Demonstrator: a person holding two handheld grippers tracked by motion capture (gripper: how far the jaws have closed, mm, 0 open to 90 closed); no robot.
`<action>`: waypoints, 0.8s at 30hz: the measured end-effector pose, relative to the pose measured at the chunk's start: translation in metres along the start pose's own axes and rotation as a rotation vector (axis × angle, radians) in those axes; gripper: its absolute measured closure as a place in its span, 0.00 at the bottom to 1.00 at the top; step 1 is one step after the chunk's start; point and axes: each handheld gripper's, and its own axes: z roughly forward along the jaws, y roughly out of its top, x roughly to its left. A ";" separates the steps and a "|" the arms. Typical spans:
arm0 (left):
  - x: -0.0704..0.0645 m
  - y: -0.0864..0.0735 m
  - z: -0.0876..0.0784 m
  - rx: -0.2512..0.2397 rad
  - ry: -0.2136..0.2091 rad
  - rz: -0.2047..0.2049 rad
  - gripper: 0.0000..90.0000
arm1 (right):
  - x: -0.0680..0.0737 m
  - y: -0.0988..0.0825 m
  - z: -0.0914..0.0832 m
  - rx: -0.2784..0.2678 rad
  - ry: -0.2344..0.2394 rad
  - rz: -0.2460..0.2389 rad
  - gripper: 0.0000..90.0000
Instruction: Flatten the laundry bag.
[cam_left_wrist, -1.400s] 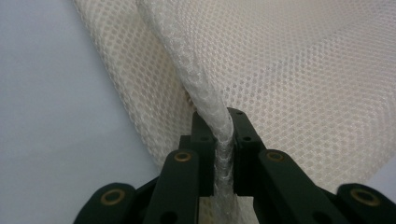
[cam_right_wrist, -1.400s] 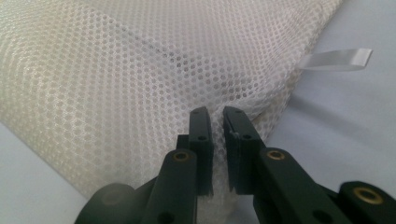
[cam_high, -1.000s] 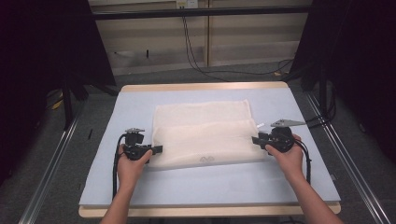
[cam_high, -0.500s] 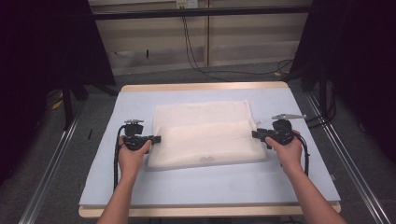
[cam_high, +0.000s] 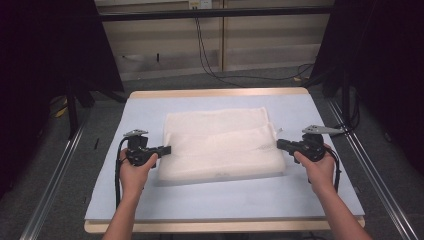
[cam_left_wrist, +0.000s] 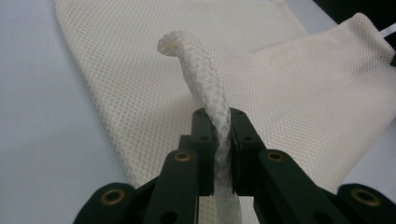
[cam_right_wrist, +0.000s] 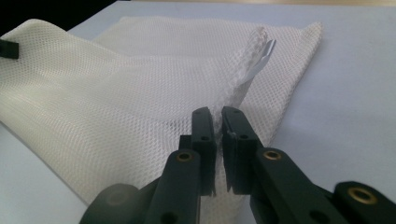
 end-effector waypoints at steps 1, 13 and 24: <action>0.000 -0.001 -0.002 -0.002 -0.002 -0.001 0.92 | 0.000 -0.001 -0.002 -0.006 0.000 -0.002 0.93; -0.009 -0.016 -0.021 0.006 -0.042 0.020 0.92 | 0.007 -0.018 -0.031 -0.014 0.052 -0.013 0.94; -0.012 -0.039 -0.027 0.077 -0.069 0.014 0.92 | 0.015 -0.039 -0.045 0.067 0.104 -0.011 0.94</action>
